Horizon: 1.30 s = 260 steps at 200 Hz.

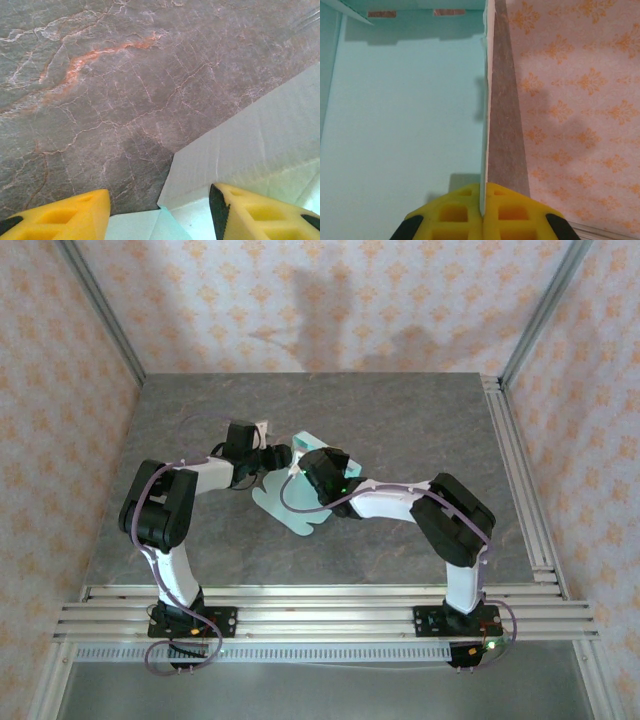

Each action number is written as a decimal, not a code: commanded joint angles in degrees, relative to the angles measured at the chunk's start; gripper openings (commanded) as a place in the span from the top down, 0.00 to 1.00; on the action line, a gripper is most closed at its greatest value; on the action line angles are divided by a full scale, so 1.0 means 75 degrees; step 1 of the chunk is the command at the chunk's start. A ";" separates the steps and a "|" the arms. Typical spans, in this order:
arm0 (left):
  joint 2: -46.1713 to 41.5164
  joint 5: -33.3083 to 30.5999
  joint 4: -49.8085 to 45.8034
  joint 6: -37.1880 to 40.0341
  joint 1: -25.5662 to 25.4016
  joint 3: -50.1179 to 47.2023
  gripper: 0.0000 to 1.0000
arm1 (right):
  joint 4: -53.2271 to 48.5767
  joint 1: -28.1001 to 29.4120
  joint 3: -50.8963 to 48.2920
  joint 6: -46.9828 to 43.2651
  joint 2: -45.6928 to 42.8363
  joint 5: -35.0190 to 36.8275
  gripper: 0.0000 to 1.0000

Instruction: Fold the paper box

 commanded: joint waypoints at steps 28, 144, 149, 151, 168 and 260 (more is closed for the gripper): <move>-0.0463 -0.0013 -0.0154 0.0364 -0.0118 0.0096 0.43 | -0.0950 -0.0045 0.0327 0.0477 -0.0215 -0.0544 1.00; -0.0074 0.0683 -0.0944 0.1307 -0.0106 0.0725 0.46 | -0.1517 -0.0163 0.0419 0.0868 -0.0324 -0.0959 1.00; -0.0064 0.0672 -0.0967 0.1345 -0.0096 0.0737 0.45 | -0.1544 -0.0166 0.0439 0.0870 -0.0321 -0.0928 1.00; -0.0066 0.0671 -0.0973 0.1355 -0.0093 0.0738 0.46 | -0.1542 -0.0166 0.0436 0.0869 -0.0321 -0.0920 1.00; -0.0104 0.0612 -0.0906 0.1326 -0.0070 0.0683 0.46 | -0.1627 -0.0174 0.0518 0.0879 -0.0329 -0.0889 1.00; -0.0199 0.1268 -0.0417 0.1208 0.0250 0.0625 0.46 | -0.1238 -0.0516 0.0387 -0.0094 -0.0612 -0.0889 1.00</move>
